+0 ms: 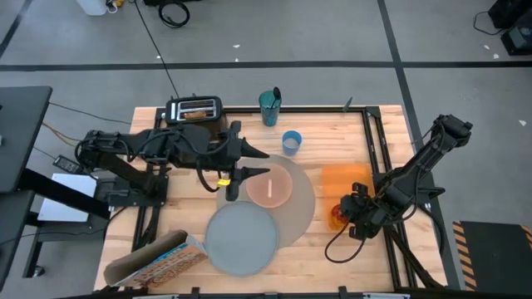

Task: Arrange a breakfast setting
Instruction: Put the apple on the brown table mat to the top left of the light orange bowl

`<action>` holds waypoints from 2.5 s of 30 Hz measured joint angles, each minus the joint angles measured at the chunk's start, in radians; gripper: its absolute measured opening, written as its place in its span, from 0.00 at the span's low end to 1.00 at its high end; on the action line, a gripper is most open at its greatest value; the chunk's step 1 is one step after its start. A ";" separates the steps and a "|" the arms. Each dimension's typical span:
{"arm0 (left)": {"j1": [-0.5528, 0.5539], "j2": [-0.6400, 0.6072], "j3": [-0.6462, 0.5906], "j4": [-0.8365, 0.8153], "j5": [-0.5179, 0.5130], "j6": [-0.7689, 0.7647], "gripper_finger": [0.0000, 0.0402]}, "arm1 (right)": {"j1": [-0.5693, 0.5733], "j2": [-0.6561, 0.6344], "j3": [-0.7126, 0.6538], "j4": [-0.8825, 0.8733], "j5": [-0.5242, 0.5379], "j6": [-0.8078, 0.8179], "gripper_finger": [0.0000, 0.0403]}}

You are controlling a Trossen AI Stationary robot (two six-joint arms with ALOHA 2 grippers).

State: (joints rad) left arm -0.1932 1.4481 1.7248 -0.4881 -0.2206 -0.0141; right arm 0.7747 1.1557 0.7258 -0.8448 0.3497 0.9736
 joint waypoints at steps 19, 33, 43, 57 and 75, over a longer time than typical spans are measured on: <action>-0.025 -0.004 0.000 -0.008 0.024 -0.034 0.41 | -0.006 -0.012 -0.008 0.019 0.004 -0.007 0.20; -0.080 -0.004 0.000 -0.010 0.024 -0.061 0.41 | 0.028 -0.063 -0.004 -0.070 -0.010 0.027 0.32; -0.100 -0.004 0.000 -0.010 0.024 -0.067 0.41 | 0.028 -0.066 -0.058 0.015 -0.014 0.046 0.25; -0.088 -0.037 0.001 -0.209 0.024 -0.065 0.41 | 0.009 -0.064 -0.027 -0.019 -0.021 0.016 0.03; -0.081 -0.137 0.000 -0.524 -0.031 -0.225 0.41 | -0.347 -0.012 0.412 -0.026 0.027 -0.503 0.02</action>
State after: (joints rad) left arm -0.2741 1.3111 1.7252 -1.0121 -0.2513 -0.2391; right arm 0.4274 1.1434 1.1374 -0.8709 0.3764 0.4707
